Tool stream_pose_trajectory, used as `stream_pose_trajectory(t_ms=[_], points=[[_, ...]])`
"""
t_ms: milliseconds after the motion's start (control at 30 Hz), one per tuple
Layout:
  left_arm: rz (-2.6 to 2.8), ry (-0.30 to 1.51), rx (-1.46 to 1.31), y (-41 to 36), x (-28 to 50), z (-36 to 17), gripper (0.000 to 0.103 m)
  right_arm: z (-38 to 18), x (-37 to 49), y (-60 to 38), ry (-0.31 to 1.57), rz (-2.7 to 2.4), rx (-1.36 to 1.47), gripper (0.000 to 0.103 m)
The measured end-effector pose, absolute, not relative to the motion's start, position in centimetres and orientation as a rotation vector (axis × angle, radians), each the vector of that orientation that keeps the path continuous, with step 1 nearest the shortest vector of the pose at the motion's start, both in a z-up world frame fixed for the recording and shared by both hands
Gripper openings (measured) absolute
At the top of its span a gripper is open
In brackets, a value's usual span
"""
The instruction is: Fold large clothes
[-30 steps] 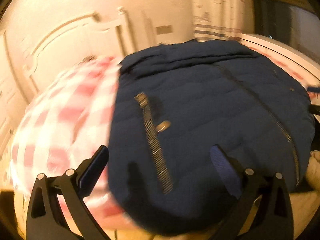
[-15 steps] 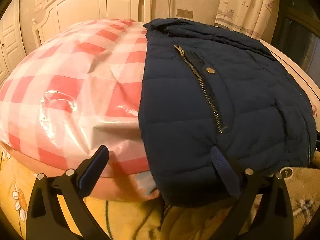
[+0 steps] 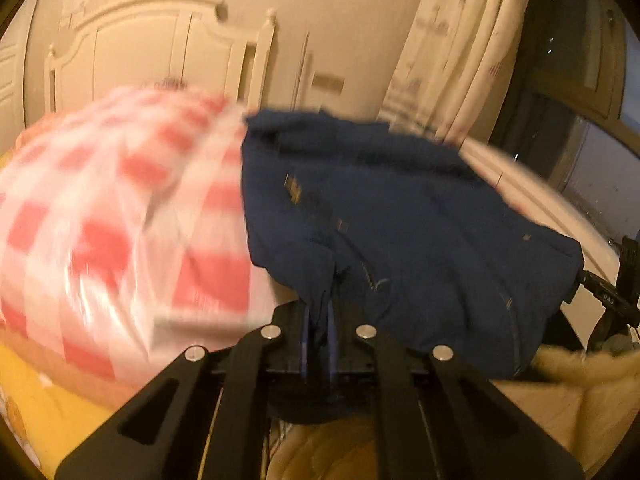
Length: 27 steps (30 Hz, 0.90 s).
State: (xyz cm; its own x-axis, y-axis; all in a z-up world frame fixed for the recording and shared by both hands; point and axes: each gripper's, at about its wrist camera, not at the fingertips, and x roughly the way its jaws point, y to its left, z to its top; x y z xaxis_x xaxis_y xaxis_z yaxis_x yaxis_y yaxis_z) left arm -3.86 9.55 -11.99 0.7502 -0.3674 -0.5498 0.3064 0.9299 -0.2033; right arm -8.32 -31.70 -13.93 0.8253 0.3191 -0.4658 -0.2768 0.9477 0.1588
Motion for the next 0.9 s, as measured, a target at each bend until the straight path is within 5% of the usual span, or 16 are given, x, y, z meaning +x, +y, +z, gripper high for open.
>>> stream_pose_trajectory(t_ms=[333, 700, 733, 767, 800, 867, 900], points=[[-0.266, 0.498, -0.133, 6.6, 7.6, -4.7, 0.007, -6.6, 3.4, -30.3, 0.417, 0.222, -0.006, 0.021], [-0.121, 0.821, -0.373, 5.7, 28.9, -5.9, 0.013, -7.6, 21.5, -39.0, 0.696, -0.06, 0.271, 0.025], [-0.127, 0.821, -0.397, 6.2, 29.5, -5.8, 0.017, -7.8, 21.7, -40.1, 0.707, -0.08, 0.293, 0.031], [-0.136, 0.809, -0.422, 6.8, 30.1, -5.6, 0.032, -7.8, 21.6, -40.8, 0.704, -0.075, 0.304, 0.051], [-0.118, 0.767, -0.433, 7.8, 30.1, -5.2, 0.059, -7.8, 21.3, -41.6, 0.697, -0.072, 0.307, 0.077], [-0.016, 0.652, -0.397, 9.1, 29.4, -4.0, 0.089, -7.6, 21.1, -42.5, 0.677, -0.066, 0.284, 0.093], [0.015, 0.594, -0.382, 10.0, 28.9, -3.4, 0.09, -7.6, 20.7, -42.8, 0.669, -0.05, 0.264, 0.093]])
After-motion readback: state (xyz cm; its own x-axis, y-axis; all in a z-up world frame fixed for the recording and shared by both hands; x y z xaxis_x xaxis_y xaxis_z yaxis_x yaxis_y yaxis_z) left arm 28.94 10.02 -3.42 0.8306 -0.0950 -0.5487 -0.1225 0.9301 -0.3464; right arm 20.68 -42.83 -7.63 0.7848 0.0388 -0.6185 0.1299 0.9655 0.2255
